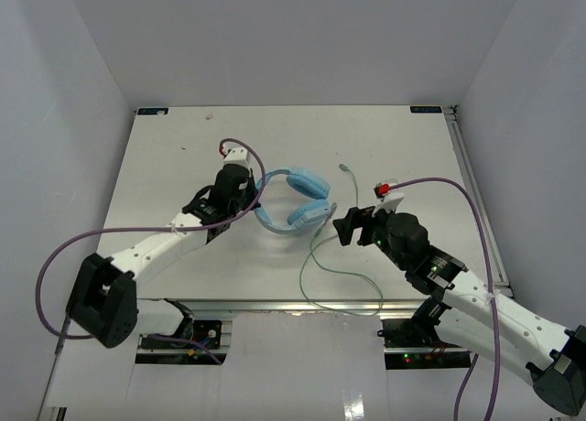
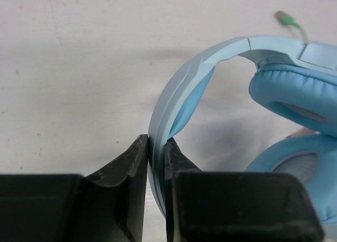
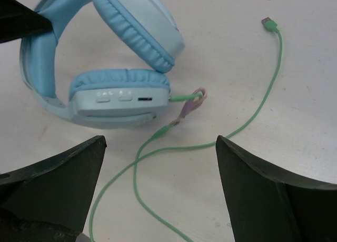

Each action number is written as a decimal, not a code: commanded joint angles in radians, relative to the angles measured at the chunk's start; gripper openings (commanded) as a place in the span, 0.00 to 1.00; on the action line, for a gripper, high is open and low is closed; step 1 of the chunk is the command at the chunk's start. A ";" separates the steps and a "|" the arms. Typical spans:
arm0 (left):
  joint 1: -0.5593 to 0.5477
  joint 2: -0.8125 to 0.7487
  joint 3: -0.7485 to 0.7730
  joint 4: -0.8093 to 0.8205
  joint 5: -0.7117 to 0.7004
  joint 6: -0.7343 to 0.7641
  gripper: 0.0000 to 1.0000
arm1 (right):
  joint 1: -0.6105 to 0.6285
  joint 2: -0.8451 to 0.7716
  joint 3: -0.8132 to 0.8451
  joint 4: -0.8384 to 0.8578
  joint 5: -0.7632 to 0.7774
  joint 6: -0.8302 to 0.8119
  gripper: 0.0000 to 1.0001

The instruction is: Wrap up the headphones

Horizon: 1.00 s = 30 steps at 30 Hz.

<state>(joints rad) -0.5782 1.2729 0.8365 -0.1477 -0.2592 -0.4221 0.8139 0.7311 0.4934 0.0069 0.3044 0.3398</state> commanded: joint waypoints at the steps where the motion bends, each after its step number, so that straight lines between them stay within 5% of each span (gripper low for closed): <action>1: -0.014 -0.171 -0.041 0.192 0.157 -0.005 0.00 | 0.005 -0.001 0.066 0.068 -0.091 -0.127 0.92; 9: -0.034 -0.249 -0.089 0.111 0.288 -0.038 0.00 | 0.005 0.156 0.187 0.118 -0.136 -0.400 0.95; 14: -0.073 -0.230 -0.062 0.040 0.207 -0.048 0.00 | 0.007 0.150 0.188 0.133 -0.215 -0.463 0.98; 20: -0.072 -0.127 0.127 -0.248 0.069 -0.139 0.00 | 0.008 0.048 0.151 0.149 -0.459 -0.581 1.00; 24: -0.072 -0.090 0.257 -0.347 0.107 -0.113 0.00 | 0.013 0.024 0.187 0.182 -0.515 -0.709 0.99; 30: -0.072 -0.115 0.294 -0.427 0.150 -0.083 0.00 | 0.014 0.148 0.413 -0.044 -0.757 -0.839 0.98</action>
<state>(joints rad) -0.6476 1.2092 1.0716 -0.5284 -0.1597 -0.4942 0.8232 0.8074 0.7437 0.0649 -0.2465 -0.3641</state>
